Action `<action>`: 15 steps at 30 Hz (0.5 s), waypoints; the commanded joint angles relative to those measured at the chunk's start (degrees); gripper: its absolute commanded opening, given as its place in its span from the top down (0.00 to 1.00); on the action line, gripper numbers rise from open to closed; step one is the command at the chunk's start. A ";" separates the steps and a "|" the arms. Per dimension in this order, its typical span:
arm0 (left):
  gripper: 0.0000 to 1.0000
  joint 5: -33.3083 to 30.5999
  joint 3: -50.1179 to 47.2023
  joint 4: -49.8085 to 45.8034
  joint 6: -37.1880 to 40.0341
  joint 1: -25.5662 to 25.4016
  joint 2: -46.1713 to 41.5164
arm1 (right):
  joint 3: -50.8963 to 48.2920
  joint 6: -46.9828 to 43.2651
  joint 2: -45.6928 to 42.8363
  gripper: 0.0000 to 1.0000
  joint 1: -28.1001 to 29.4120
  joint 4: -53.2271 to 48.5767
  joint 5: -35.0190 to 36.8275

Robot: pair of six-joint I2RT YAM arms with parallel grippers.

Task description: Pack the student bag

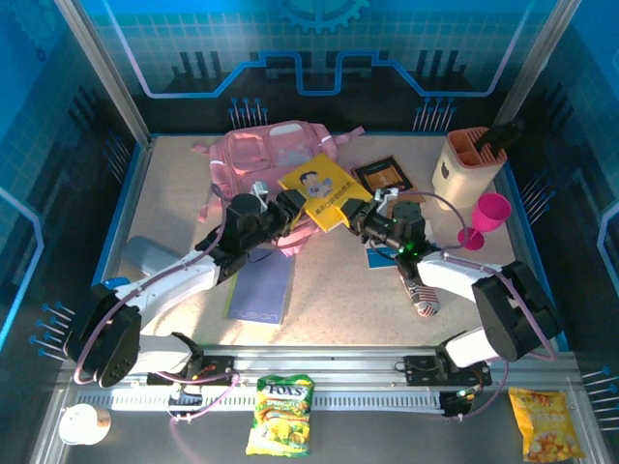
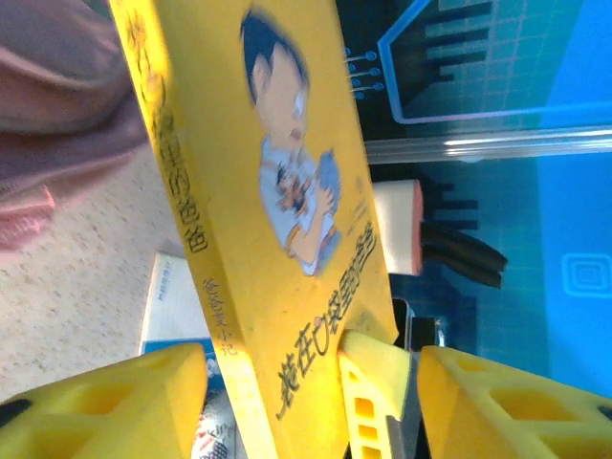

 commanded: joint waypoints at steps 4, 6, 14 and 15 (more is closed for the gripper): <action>0.18 -5.76 8.98 -17.40 25.37 1.12 1.69 | 2.20 -19.00 -7.14 0.93 -6.33 -15.12 -0.12; 0.16 -6.51 12.80 -22.20 33.78 1.17 4.27 | 4.36 -25.20 -8.99 0.93 -7.67 -22.56 0.77; 0.01 -12.99 25.83 -37.23 64.29 1.43 15.75 | 10.17 -37.11 -12.59 0.93 -11.21 -36.71 2.99; 0.01 -13.66 27.11 -38.32 67.51 1.61 17.14 | 10.95 -37.65 -12.41 0.93 -11.60 -37.62 2.80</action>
